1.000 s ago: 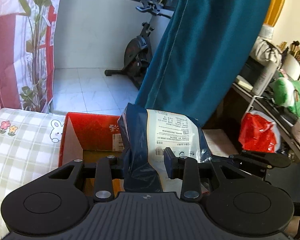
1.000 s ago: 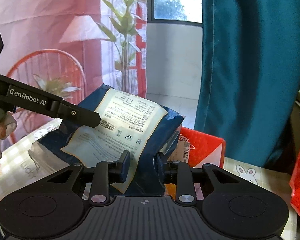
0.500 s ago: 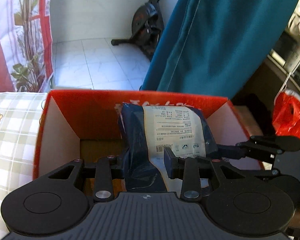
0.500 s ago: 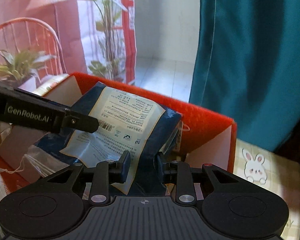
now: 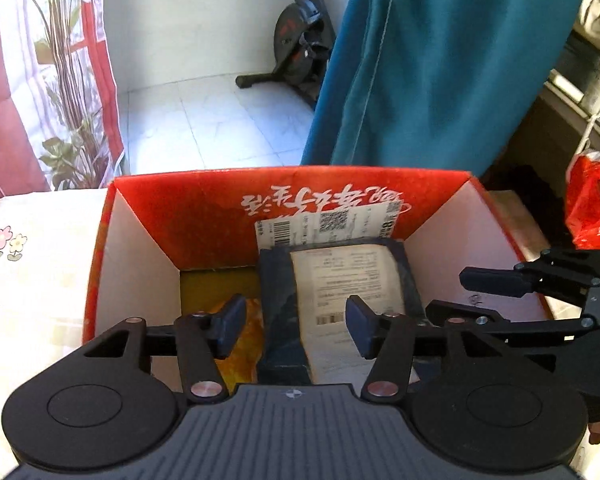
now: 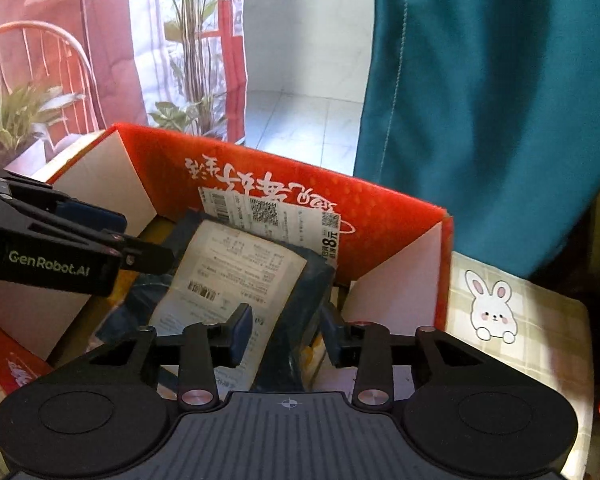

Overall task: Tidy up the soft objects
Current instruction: 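Lift the blue package with both tools into the red box and release, then withdraw both tools and lower them to the white zippered mesh pouch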

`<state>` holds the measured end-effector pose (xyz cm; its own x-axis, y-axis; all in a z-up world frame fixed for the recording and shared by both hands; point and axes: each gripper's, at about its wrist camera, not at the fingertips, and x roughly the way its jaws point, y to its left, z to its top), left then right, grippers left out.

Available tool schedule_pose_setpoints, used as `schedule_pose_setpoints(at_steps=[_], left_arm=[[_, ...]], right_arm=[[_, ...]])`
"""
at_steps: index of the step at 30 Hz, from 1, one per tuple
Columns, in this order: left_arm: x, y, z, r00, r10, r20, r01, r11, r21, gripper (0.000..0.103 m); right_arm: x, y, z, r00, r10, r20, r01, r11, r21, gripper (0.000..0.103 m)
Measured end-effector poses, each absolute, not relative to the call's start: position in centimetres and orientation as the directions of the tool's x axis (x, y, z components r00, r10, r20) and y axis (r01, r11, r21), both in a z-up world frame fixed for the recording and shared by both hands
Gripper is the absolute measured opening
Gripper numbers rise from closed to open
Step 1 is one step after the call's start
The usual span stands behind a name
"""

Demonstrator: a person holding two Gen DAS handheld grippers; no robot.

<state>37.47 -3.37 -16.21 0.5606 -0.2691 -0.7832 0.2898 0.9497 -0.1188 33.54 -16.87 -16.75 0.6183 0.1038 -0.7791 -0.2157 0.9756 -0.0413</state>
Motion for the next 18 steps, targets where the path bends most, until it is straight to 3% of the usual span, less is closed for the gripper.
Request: schedule_pose_setpoints(at_steps=[18], left_arm=[[25.0, -1.2, -10.9, 0.659, -0.270, -0.702, 0.299, 0.950, -0.085, 0.057]], right_arm=[[22.5, -16.5, -10.8, 0.729, 0.218, -0.649, -0.248, 0.968, 0.047, 0.035]])
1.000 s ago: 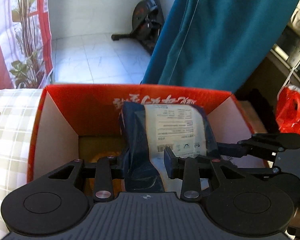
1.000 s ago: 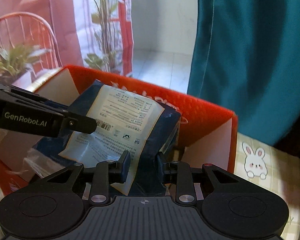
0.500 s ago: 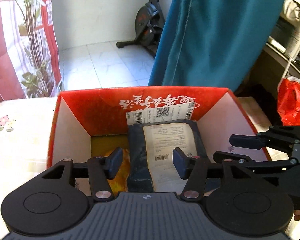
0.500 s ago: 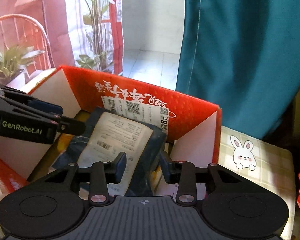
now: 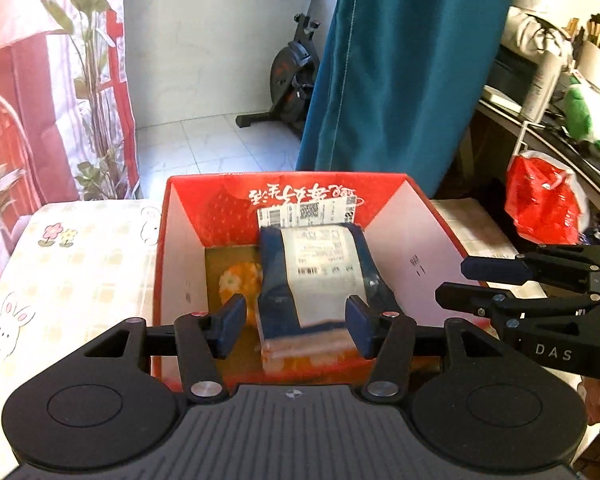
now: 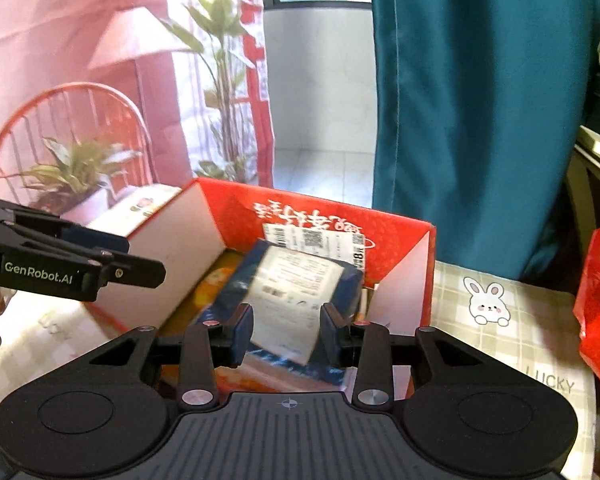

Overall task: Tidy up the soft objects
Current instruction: 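Withdraw both tools and lower them to the white zippered mesh pouch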

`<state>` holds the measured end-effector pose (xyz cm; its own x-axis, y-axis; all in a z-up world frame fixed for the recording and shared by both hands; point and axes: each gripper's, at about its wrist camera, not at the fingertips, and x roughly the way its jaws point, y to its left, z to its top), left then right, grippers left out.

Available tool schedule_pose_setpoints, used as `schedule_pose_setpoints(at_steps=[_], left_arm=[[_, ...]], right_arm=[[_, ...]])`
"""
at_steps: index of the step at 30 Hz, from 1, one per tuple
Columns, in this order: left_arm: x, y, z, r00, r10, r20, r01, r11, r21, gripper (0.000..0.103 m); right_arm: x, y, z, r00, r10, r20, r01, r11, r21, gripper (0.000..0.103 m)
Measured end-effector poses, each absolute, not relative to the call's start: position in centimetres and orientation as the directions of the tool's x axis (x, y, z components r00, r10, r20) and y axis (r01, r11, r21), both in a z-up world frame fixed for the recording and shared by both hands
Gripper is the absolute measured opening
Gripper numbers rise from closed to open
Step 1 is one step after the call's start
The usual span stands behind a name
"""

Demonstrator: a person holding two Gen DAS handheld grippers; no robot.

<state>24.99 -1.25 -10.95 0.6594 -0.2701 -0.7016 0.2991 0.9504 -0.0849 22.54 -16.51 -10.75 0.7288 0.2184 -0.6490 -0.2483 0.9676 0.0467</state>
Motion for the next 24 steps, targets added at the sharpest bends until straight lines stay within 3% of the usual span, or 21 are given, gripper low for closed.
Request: schedule_pose_setpoints(at_steps=[10, 19, 22, 24], left_arm=[[17.9, 0.6, -12.6, 0.651, -0.286, -0.703, 0.301, 0.948, -0.107, 0.057], [13.1, 2.0, -16.3, 0.588, -0.295, -0.753, 0.258, 0.951, -0.172, 0.058], [12.2, 2.3, -17.2, 0.572, -0.302, -0.763, 0.246, 0.950, -0.192, 0.064], [11.6, 2.4, -17.5, 0.564, -0.306, -0.767, 0.248, 0.949, -0.196, 0.070]], right_arm=[[15.2, -15.8, -11.5, 0.729, 0.276, -0.626, -0.267, 0.957, 0.111, 0.036], [10.2, -15.6, -14.7, 0.682, 0.283, -0.674, -0.253, 0.957, 0.146, 0.049], [8.8, -15.4, -15.8, 0.660, 0.281, -0.697, -0.245, 0.957, 0.154, 0.053], [7.9, -15.2, -16.1, 0.653, 0.279, -0.704, -0.243, 0.958, 0.154, 0.064]])
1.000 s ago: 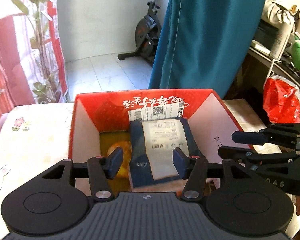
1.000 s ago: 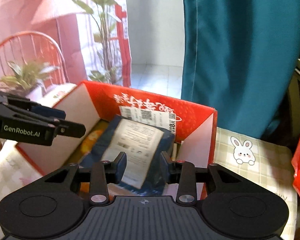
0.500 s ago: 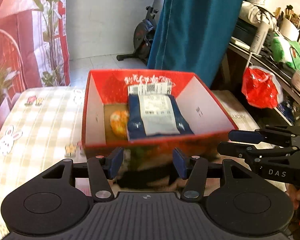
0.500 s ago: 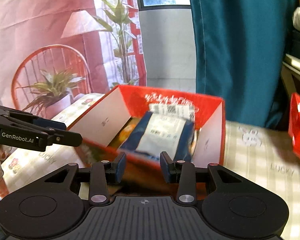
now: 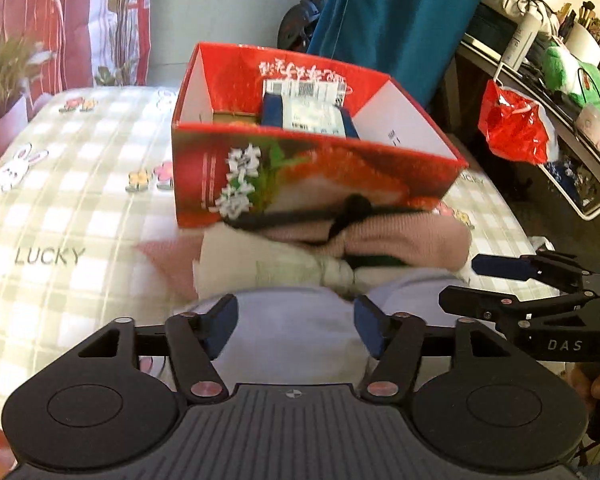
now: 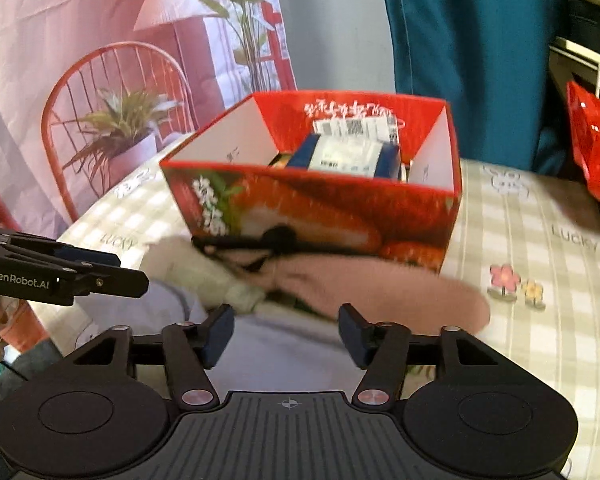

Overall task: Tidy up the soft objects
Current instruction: 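Withdraw both tools and lower them to the white zippered mesh pouch, then grasp the white mesh pouch with the left tool while the right tool grasps it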

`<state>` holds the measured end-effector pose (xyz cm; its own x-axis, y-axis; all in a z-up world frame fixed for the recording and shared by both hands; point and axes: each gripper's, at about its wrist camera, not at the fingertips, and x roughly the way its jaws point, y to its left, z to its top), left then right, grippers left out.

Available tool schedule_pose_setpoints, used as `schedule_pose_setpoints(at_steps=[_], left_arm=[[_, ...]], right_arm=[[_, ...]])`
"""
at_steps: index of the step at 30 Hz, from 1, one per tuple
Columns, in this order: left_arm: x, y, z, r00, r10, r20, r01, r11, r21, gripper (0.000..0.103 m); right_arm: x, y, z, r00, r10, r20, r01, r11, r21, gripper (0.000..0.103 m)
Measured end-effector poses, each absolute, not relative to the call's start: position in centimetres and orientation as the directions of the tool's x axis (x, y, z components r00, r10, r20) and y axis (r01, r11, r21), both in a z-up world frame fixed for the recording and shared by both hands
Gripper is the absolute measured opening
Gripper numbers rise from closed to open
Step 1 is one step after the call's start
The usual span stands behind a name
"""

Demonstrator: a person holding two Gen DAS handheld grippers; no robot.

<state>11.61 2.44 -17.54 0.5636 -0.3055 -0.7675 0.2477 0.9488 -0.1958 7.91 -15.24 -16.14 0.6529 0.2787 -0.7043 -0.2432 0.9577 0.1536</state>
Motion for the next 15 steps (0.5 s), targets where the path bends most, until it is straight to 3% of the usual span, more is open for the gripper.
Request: schedule_pose_setpoints(at_steps=[8, 15], left_arm=[[11.0, 3.0, -19.0, 0.538, -0.294, -0.790, 0.220, 0.954, -0.205, 0.071], [11.2, 3.3, -20.6, 0.509, -0.307, -0.805, 0.197, 0.951, -0.238, 0.078]], right_arm=[[6.9, -15.0, -17.3, 0.616, 0.272, -0.739, -0.231, 0.960, 0.161, 0.071], [7.2, -15.4, -19.2, 0.581, 0.259, -0.772, -0.194, 0.965, 0.179, 0.081]])
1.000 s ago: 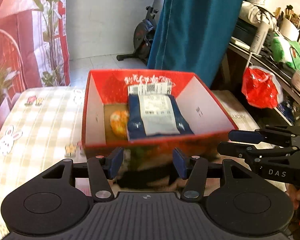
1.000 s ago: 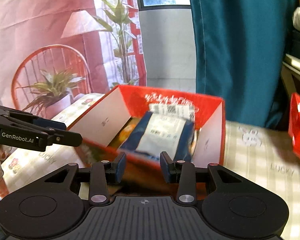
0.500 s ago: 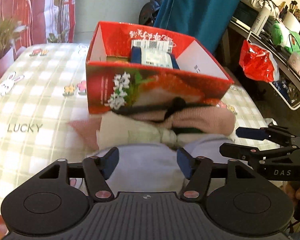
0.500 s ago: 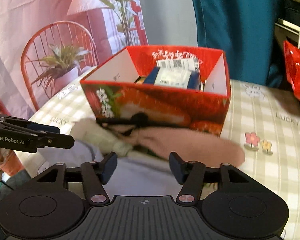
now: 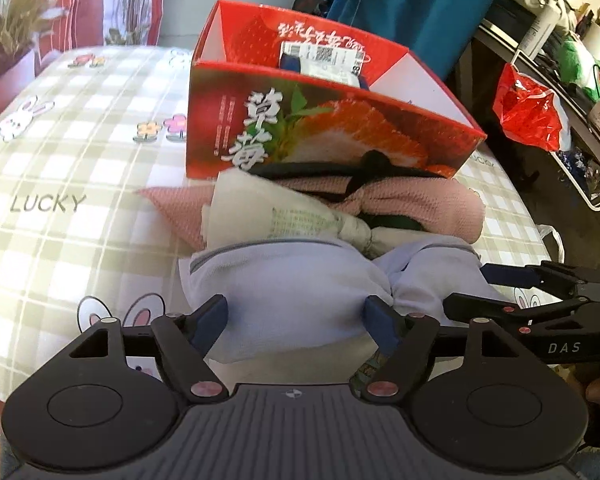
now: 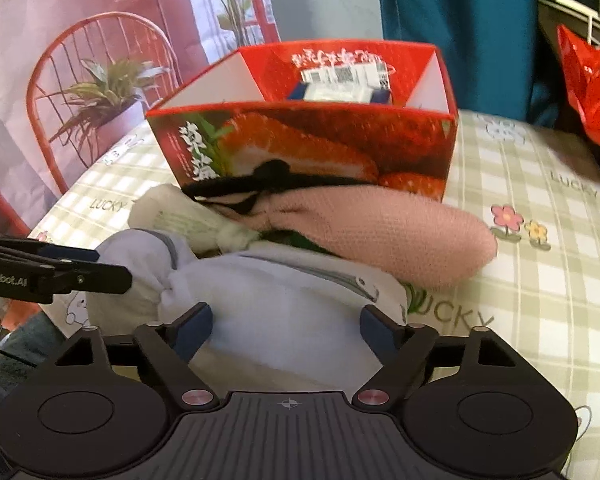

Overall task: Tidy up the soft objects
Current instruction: 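Grasp the white mesh pouch with the left tool while the right tool grasps it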

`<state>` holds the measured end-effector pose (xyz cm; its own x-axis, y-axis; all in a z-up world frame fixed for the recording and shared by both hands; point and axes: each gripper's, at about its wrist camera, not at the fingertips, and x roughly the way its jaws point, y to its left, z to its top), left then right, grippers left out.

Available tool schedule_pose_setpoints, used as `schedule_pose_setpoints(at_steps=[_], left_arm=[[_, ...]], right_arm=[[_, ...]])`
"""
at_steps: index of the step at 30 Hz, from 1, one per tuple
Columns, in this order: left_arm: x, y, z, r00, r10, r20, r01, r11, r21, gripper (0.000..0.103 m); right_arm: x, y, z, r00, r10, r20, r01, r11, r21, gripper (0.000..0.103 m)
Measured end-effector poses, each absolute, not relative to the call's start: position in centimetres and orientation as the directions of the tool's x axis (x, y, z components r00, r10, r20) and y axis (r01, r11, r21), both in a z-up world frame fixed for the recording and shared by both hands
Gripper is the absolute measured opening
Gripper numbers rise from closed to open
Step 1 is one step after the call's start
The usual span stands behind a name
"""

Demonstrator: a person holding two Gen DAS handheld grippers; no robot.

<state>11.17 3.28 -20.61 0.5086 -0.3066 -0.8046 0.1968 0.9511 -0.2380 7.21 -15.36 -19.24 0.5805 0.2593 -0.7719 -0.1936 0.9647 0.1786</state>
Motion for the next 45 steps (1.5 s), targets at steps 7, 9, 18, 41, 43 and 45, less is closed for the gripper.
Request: schedule_pose_setpoints(at_steps=[7, 9, 18, 41, 43, 45], left_arm=[[11.5, 3.4, -22.3, 0.482, -0.329, -0.812, 0.178, 0.944, -0.276, 0.084], [11.6, 3.5, -22.7, 0.475, -0.335, -0.813, 0.170, 0.942, -0.289, 0.086], [12.0, 3.7, -25.1, 0.428, -0.403, -0.809, 0.129, 0.913, -0.387, 0.087], [11.0, 2.5, -23.0, 0.462, -0.435, -0.773, 0.231, 0.900, -0.369, 0.043], [10.8, 2.6, -22.3, 0.473, -0.435, -0.766, 0.237, 0.900, -0.365, 0.042], [10.7, 2.5, -21.5, 0.486, -0.432, -0.759, 0.251, 0.901, -0.353, 0.042]], right_arm=[[7.8, -16.3, -21.1, 0.541, 0.301, -0.786, -0.149, 0.953, 0.263, 0.081], [7.8, -16.3, -21.4, 0.535, 0.302, -0.789, -0.150, 0.953, 0.263, 0.081], [8.1, -16.1, -22.5, 0.512, 0.310, -0.801, -0.142, 0.950, 0.278, 0.081], [7.5, -15.3, -21.7, 0.498, 0.391, -0.774, -0.199, 0.920, 0.337, 0.037], [7.4, -15.2, -21.2, 0.506, 0.397, -0.766, -0.213, 0.918, 0.335, 0.033], [7.3, -15.3, -20.6, 0.518, 0.404, -0.754, -0.228, 0.915, 0.333, 0.029]])
